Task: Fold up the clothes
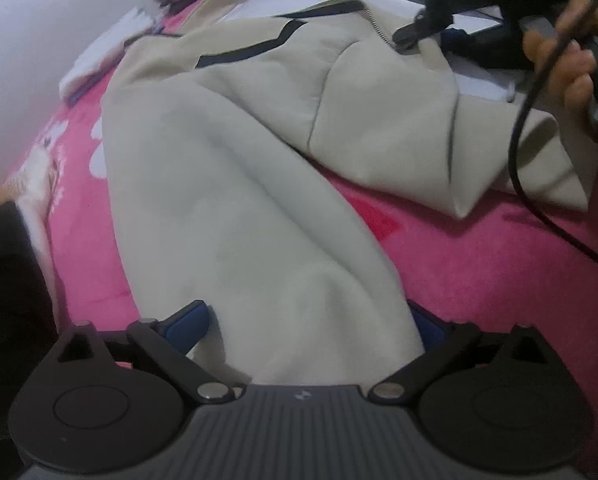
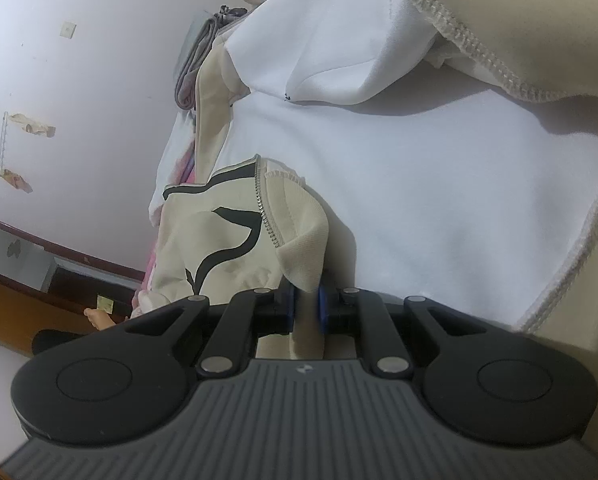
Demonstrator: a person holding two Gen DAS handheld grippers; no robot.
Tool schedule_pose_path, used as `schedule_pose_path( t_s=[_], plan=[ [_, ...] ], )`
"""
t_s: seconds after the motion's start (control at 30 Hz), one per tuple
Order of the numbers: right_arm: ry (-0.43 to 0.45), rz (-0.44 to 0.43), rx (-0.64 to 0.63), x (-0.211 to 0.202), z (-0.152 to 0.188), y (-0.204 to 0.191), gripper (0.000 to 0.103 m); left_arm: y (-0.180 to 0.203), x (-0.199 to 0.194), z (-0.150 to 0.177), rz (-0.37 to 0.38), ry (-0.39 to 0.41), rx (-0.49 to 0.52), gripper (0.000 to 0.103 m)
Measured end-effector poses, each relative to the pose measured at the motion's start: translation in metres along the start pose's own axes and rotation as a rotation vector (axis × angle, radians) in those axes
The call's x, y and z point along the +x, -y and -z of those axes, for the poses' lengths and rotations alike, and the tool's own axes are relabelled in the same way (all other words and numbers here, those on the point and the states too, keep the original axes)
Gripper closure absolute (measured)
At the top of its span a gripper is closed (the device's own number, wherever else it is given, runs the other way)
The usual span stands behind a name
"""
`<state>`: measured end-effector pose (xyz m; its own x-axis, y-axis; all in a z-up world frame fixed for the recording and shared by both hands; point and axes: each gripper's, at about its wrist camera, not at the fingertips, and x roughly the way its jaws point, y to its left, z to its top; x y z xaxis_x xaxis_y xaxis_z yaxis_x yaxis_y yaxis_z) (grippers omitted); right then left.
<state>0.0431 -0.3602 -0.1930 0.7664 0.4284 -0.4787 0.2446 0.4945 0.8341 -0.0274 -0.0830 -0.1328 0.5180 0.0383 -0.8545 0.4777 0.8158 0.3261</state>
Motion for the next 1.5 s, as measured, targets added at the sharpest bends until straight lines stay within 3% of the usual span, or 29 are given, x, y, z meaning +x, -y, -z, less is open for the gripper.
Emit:
schedule_pose_path(
  t_s=[0.03,0.07,0.1,0.13,0.3,0.53,0.67,0.77,0.83,0.93,1.0,1.03,1.1,1.17,1.23,1.33,1.5],
  plan=[
    [-0.001,-0.002,0.003,0.0,0.0,0.0,0.094,-0.002,-0.002,-0.002,0.006,0.005,-0.012,0.034],
    [-0.001,-0.005,0.008,0.0,-0.001,0.001,0.094,-0.006,-0.004,-0.006,-0.012,0.0,-0.024,0.063],
    [-0.001,-0.008,0.012,-0.001,-0.001,0.001,0.094,-0.009,-0.006,-0.009,-0.03,-0.004,-0.036,0.082],
    [-0.001,-0.01,0.017,-0.001,-0.001,0.002,0.094,-0.017,-0.009,-0.012,-0.048,-0.001,-0.05,0.089],
    [-0.005,-0.026,0.052,-0.004,-0.002,0.005,0.094,-0.09,-0.043,-0.041,-0.166,0.101,-0.146,0.094],
    [-0.016,-0.03,0.067,-0.003,-0.004,0.005,0.094,-0.251,-0.086,-0.117,-0.461,0.274,-0.283,0.094],
    [-0.022,-0.027,0.057,-0.003,-0.003,0.004,0.093,-0.323,-0.069,-0.155,-0.553,0.28,-0.341,0.094],
    [-0.027,-0.025,0.047,-0.002,-0.003,0.003,0.093,-0.359,-0.029,-0.177,-0.567,0.229,-0.378,0.093],
    [-0.032,-0.025,0.043,-0.001,-0.003,0.003,0.093,-0.369,0.008,-0.186,-0.588,0.164,-0.346,0.093],
    [-0.037,-0.025,0.047,0.001,-0.003,0.003,0.093,-0.369,0.069,-0.19,-0.601,0.021,-0.26,0.081],
    [-0.041,-0.026,0.052,0.003,-0.003,0.002,0.093,-0.372,0.097,-0.188,-0.565,-0.071,-0.266,0.057],
    [-0.043,-0.027,0.052,0.003,-0.004,0.003,0.093,-0.373,0.102,-0.186,-0.561,-0.081,-0.27,0.05],
    [-0.047,-0.029,0.05,0.004,-0.005,0.003,0.093,-0.371,0.099,-0.185,-0.596,-0.059,-0.247,0.029],
    [-0.05,-0.03,0.051,0.005,-0.005,0.003,0.093,-0.368,0.088,-0.187,-0.63,-0.039,-0.221,0.021],
    [-0.054,-0.033,0.059,0.005,-0.006,0.003,0.093,-0.365,0.072,-0.186,-0.643,-0.02,-0.213,0.021],
    [-0.059,-0.04,0.077,0.005,-0.007,0.005,0.093,-0.358,0.028,-0.179,-0.631,0.03,-0.277,0.021],
    [-0.077,-0.035,0.08,0.0,-0.008,0.003,0.089,-0.327,-0.058,-0.158,-0.516,0.158,-0.337,0.018]
  ],
)
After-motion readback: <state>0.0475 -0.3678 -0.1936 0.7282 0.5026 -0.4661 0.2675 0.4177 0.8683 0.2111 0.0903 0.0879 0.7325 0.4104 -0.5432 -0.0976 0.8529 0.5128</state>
